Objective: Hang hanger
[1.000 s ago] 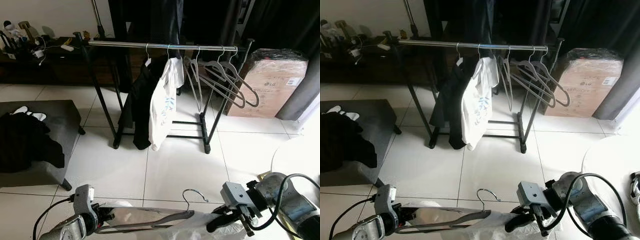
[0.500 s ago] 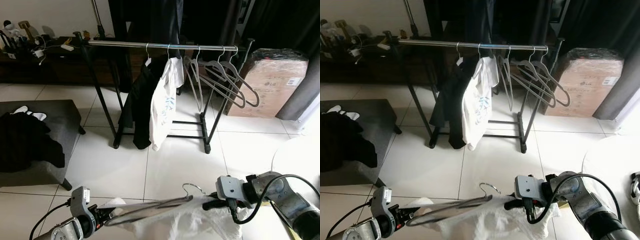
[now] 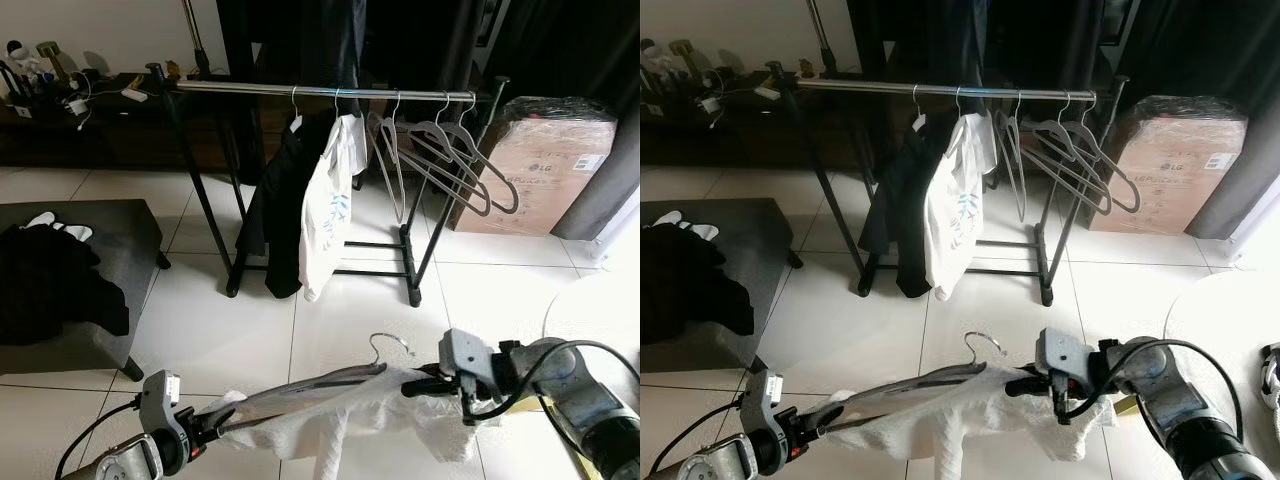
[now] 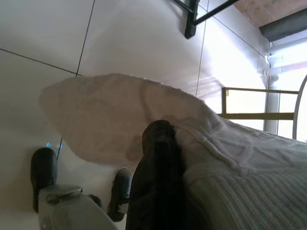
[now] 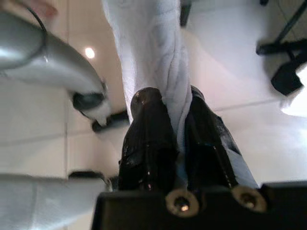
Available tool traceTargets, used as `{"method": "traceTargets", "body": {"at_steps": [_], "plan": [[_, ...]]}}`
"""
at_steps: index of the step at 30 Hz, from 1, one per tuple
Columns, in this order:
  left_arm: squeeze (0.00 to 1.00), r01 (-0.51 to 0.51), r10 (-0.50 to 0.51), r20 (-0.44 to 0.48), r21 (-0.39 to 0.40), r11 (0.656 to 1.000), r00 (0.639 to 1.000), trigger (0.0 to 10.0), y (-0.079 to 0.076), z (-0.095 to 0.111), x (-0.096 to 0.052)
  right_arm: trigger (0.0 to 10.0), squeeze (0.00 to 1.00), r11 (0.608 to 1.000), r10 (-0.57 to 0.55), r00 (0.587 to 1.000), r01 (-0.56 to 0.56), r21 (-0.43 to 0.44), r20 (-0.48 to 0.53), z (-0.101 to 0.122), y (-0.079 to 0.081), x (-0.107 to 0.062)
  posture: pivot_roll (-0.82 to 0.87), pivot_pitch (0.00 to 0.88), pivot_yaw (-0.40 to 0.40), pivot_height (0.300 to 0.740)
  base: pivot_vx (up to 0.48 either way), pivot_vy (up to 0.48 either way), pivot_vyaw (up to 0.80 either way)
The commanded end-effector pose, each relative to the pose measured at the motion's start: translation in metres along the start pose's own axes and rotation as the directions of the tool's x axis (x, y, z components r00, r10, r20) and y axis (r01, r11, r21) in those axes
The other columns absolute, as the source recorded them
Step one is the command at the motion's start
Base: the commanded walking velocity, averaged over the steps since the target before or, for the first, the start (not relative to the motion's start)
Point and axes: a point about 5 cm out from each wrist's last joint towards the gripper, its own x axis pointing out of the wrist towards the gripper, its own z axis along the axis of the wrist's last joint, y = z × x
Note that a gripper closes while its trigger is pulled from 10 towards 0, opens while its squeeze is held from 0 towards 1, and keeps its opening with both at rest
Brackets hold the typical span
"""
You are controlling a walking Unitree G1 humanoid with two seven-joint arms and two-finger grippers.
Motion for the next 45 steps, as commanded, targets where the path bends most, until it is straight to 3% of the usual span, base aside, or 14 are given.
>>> {"method": "traceTargets", "body": {"at_steps": [1,7,11,12,13,20,24,29,35,37,39,45], "plan": [[0.00,-0.120,0.120,-0.043,0.006,0.993,0.992,0.0,0.027,-0.008,-0.017,0.0,0.00,0.996,-0.077,0.995,0.074,0.048,0.061,0.002,-0.008,-0.023,0.07,0.174,-0.017,0.740,0.000,0.000,0.00],[0.00,-0.126,0.127,-0.051,0.017,0.992,0.991,0.0,0.027,-0.009,-0.018,0.0,0.00,0.997,-0.025,0.999,0.022,0.077,0.039,-0.004,-0.004,-0.027,0.07,0.175,-0.019,0.740,0.000,0.000,0.00],[0.00,-0.136,0.137,-0.045,0.027,0.990,0.990,0.0,0.028,-0.007,-0.018,0.0,0.00,0.998,0.042,0.997,-0.039,0.042,-0.065,-0.014,0.005,-0.027,0.07,0.175,-0.018,0.740,0.000,0.000,0.00],[0.00,-0.141,0.142,-0.040,0.031,0.990,0.989,0.0,0.029,-0.005,-0.019,0.0,0.00,0.998,0.055,0.985,-0.055,0.001,-0.162,-0.022,0.008,-0.029,0.07,0.175,-0.018,0.740,0.000,0.000,0.00],[0.00,-0.143,0.144,-0.038,0.031,0.989,0.989,0.0,0.029,-0.004,-0.019,0.0,0.00,0.998,0.060,0.979,-0.064,-0.014,-0.197,-0.025,0.009,-0.030,0.07,0.174,-0.018,0.740,0.000,0.000,0.00],[0.00,-0.144,0.146,-0.032,0.043,0.989,0.989,0.0,0.030,0.001,-0.020,0.0,0.00,0.998,-0.020,0.957,0.002,-0.062,-0.290,-0.031,0.004,-0.030,0.07,0.174,-0.014,0.740,0.000,0.000,0.00],[0.00,-0.143,0.144,-0.030,0.047,0.989,0.989,0.0,0.030,0.002,-0.020,0.0,0.00,0.994,-0.044,0.919,0.001,-0.110,-0.391,-0.038,0.004,-0.032,0.07,0.173,-0.014,0.740,0.000,0.000,0.00],[0.00,-0.143,0.145,-0.029,0.056,0.988,0.989,0.0,0.029,0.003,-0.020,0.0,0.00,0.978,-0.060,0.844,-0.058,-0.202,-0.533,-0.049,0.005,-0.037,0.07,0.174,-0.013,0.740,0.000,0.000,0.00],[0.00,-0.148,0.150,-0.030,0.061,0.987,0.988,0.0,0.029,0.003,-0.020,0.0,0.00,0.975,-0.078,0.834,-0.051,-0.216,-0.546,-0.053,0.004,-0.037,0.07,0.175,-0.013,0.740,0.000,0.000,0.00],[0.00,-0.152,0.154,-0.030,0.063,0.986,0.988,0.0,0.029,0.003,-0.020,0.0,0.00,0.970,-0.078,0.819,-0.069,-0.232,-0.569,-0.055,0.005,-0.038,0.08,0.176,-0.014,0.740,0.000,0.000,0.00],[0.00,-0.163,0.165,-0.030,0.065,0.984,0.986,0.0,0.031,0.003,-0.020,0.0,0.00,0.965,-0.115,0.774,-0.062,-0.256,-0.623,-0.062,0.004,-0.046,0.08,0.176,-0.014,0.740,0.000,0.000,0.00],[0.00,-0.178,0.181,-0.039,0.080,0.981,0.983,0.0,0.034,0.002,-0.023,0.0,0.00,0.964,-0.182,0.755,0.012,-0.265,-0.629,-0.063,-0.003,-0.055,0.07,0.178,-0.014,0.740,0.000,0.000,0.00]]}}
